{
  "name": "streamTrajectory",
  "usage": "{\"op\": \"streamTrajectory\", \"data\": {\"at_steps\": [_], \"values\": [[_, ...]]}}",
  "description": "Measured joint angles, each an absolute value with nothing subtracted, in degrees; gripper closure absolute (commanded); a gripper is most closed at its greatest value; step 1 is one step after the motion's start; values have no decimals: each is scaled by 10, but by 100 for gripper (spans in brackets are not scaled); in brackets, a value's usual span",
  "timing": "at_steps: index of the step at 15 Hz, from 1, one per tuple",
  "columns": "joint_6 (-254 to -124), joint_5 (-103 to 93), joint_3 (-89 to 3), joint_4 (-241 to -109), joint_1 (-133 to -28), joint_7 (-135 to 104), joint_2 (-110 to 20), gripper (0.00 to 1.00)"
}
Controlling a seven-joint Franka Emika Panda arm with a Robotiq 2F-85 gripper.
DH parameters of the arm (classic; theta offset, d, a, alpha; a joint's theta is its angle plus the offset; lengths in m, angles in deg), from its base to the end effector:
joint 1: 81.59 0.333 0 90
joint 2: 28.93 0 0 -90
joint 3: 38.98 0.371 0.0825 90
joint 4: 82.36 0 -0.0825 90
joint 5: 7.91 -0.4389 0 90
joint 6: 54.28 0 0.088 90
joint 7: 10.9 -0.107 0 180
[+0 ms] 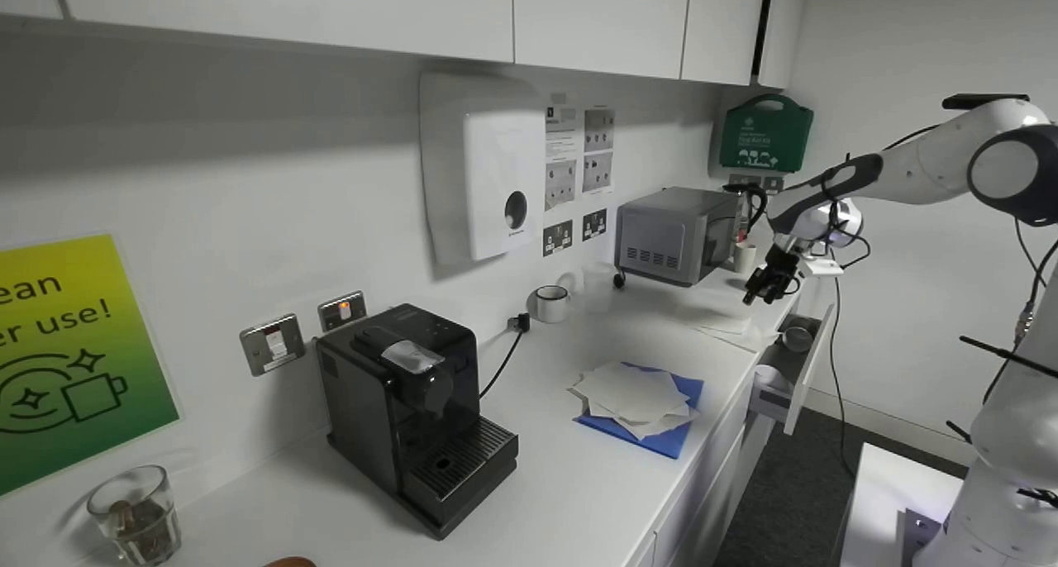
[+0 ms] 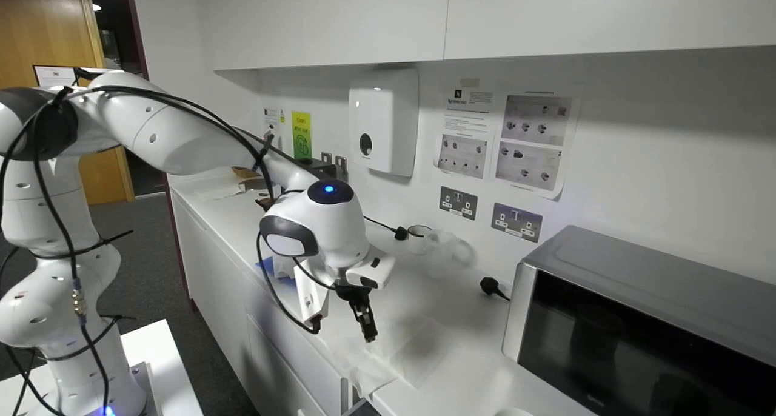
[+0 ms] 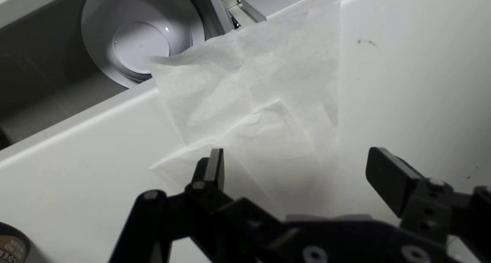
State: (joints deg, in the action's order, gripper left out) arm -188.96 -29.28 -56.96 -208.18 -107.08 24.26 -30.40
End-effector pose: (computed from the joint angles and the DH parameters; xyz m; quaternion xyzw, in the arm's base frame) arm 0.4341 -0.4035 0.4082 -0.9698 0.1920 -0.1361 0.0645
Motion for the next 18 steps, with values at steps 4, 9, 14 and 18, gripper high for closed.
{"op": "streamTrajectory", "data": {"at_steps": [4,9,14,18], "values": [[-1890,-256,-573,-2134,-1065,216,-229,0],[-1889,-177,-570,-2195,-1020,213,-135,0],[-1888,-133,-549,-2246,-970,190,-56,0],[-1888,-102,-515,-2267,-939,134,-20,0]]}}
